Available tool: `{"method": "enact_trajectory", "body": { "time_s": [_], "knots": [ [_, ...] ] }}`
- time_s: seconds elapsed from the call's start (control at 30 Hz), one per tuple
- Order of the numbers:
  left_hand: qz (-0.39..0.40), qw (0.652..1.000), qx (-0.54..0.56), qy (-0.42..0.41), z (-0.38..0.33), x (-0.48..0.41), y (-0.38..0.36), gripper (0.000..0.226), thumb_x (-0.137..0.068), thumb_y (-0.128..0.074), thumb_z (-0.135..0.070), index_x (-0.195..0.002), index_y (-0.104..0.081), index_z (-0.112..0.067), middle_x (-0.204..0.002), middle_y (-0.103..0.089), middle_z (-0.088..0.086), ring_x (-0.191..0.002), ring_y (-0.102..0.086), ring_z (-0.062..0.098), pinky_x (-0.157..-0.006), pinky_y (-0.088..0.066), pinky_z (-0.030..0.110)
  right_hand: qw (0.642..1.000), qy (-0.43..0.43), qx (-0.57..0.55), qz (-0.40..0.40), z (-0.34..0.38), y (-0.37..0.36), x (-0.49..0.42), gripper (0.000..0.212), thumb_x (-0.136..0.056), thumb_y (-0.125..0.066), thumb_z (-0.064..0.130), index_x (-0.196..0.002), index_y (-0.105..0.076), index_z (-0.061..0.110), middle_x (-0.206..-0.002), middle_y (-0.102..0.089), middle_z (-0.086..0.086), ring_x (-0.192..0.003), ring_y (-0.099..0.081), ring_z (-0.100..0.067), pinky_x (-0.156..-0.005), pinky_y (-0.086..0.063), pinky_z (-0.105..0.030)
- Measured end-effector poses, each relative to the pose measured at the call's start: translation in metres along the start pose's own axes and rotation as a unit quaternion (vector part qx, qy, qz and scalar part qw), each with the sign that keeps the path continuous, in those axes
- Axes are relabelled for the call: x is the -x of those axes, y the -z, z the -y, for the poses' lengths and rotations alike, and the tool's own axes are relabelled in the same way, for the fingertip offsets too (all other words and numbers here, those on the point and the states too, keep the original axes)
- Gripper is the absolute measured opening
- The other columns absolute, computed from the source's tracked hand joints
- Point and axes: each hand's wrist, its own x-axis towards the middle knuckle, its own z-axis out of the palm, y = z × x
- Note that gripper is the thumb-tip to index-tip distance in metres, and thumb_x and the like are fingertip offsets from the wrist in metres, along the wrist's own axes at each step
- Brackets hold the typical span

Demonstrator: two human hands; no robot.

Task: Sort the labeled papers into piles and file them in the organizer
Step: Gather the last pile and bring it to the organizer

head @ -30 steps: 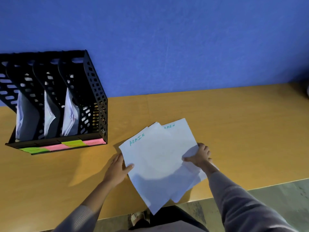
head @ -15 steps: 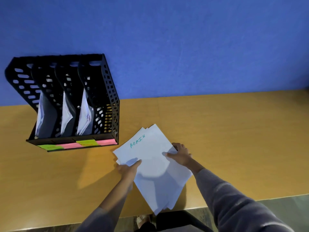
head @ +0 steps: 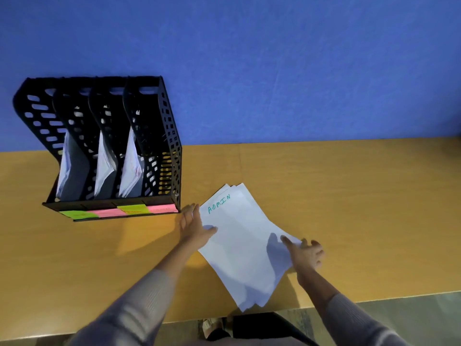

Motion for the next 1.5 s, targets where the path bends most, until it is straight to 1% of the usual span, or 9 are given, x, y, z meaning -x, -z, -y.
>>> {"method": "enact_trajectory", "body": {
  "time_s": [0.13,0.27,0.43,0.57,0.7,0.87,1.0,1.27,1.5],
  "knots": [
    [0.083,0.995,-0.06,0.013,0.008,-0.015,0.002,0.096,-0.083,-0.062,-0.052,-0.152,-0.005,-0.018,-0.16,-0.004,0.002,-0.147,-0.001,0.025,-0.12,-0.011,0.041,0.963,-0.057,-0.223,0.138,-0.031,-0.009,0.028,0.043,-0.064,-0.09,0.026,-0.099,-0.069,0.011,-0.106,-0.072,-0.009,-0.087,-0.069,-0.023,-0.069,-0.055,-0.038],
    [0.082,0.991,-0.103,0.031,0.003,-0.014,-0.006,0.095,-0.083,-0.057,-0.058,-0.152,-0.003,-0.021,-0.155,-0.009,0.002,-0.142,-0.008,0.032,-0.115,-0.02,0.043,0.939,-0.007,-0.227,0.258,-0.036,-0.019,0.05,0.024,-0.08,-0.077,0.011,-0.103,-0.07,0.011,-0.097,-0.076,-0.007,-0.088,-0.073,-0.03,-0.068,-0.058,-0.04],
    [0.072,0.993,-0.082,0.044,0.009,-0.012,-0.004,0.097,-0.08,-0.06,-0.059,-0.151,-0.006,-0.021,-0.153,-0.014,0.006,-0.141,-0.012,0.032,-0.113,-0.018,0.043,0.956,0.075,-0.142,0.245,-0.016,-0.007,0.045,0.011,-0.091,-0.06,0.002,-0.1,-0.066,0.004,-0.092,-0.071,-0.009,-0.088,-0.066,-0.025,-0.071,-0.053,-0.034],
    [0.018,0.994,0.106,-0.005,0.02,-0.019,0.014,0.105,-0.077,-0.074,-0.049,-0.152,-0.007,-0.019,-0.16,-0.01,0.003,-0.146,-0.014,0.026,-0.116,-0.022,0.042,0.913,0.117,-0.212,0.329,0.007,0.03,0.026,0.021,-0.089,-0.066,0.004,-0.109,-0.068,0.011,-0.109,-0.073,-0.009,-0.098,-0.07,-0.03,-0.089,-0.054,-0.049],
    [0.004,0.928,0.372,0.005,0.012,-0.015,0.043,0.111,-0.063,-0.087,-0.037,-0.151,-0.02,-0.026,-0.151,-0.039,0.001,-0.134,-0.043,0.02,-0.105,-0.043,0.042,0.872,0.163,-0.217,0.407,0.021,0.059,0.01,0.033,-0.087,-0.068,0.015,-0.121,-0.067,0.014,-0.122,-0.069,-0.012,-0.11,-0.066,-0.035,-0.091,-0.053,-0.057],
    [0.107,0.895,0.433,-0.025,0.003,0.01,0.053,0.052,-0.057,-0.089,-0.042,-0.104,-0.072,-0.027,-0.106,-0.075,-0.003,-0.094,-0.072,0.014,-0.073,-0.059,0.026,0.878,0.195,-0.246,0.362,0.035,0.055,0.021,0.036,-0.08,-0.078,0.028,-0.114,-0.071,0.021,-0.117,-0.071,-0.009,-0.106,-0.069,-0.03,-0.077,-0.06,-0.04],
    [0.04,0.882,0.469,-0.037,0.004,0.032,0.047,0.031,-0.072,-0.083,-0.019,-0.101,-0.071,-0.022,-0.1,-0.076,-0.003,-0.091,-0.072,0.015,-0.067,-0.057,0.023,0.89,0.217,-0.261,0.305,0.044,0.047,0.028,0.045,-0.066,-0.086,0.039,-0.108,-0.072,0.029,-0.111,-0.074,-0.001,-0.1,-0.071,-0.022,-0.078,-0.057,-0.039],
    [-0.075,0.871,0.48,-0.066,0.021,0.046,0.042,0.028,-0.067,-0.083,0.0,-0.087,-0.075,-0.018,-0.083,-0.076,-0.011,-0.078,-0.071,0.002,-0.065,-0.054,0.014,0.861,0.322,-0.226,0.322,0.057,0.039,0.032,0.036,-0.076,-0.081,0.023,-0.111,-0.073,0.026,-0.112,-0.074,0.001,-0.104,-0.07,-0.017,-0.075,-0.056,-0.02],
    [-0.134,0.842,0.518,-0.065,0.013,0.051,0.037,0.006,-0.071,-0.08,-0.028,-0.074,-0.076,-0.025,-0.077,-0.075,-0.006,-0.073,-0.071,0.009,-0.061,-0.056,0.024,0.85,0.348,-0.296,0.261,0.055,0.024,0.044,0.027,-0.084,-0.071,0.034,-0.105,-0.075,0.018,-0.108,-0.075,-0.004,-0.103,-0.069,-0.018,-0.077,-0.054,-0.023]
  ]
}}
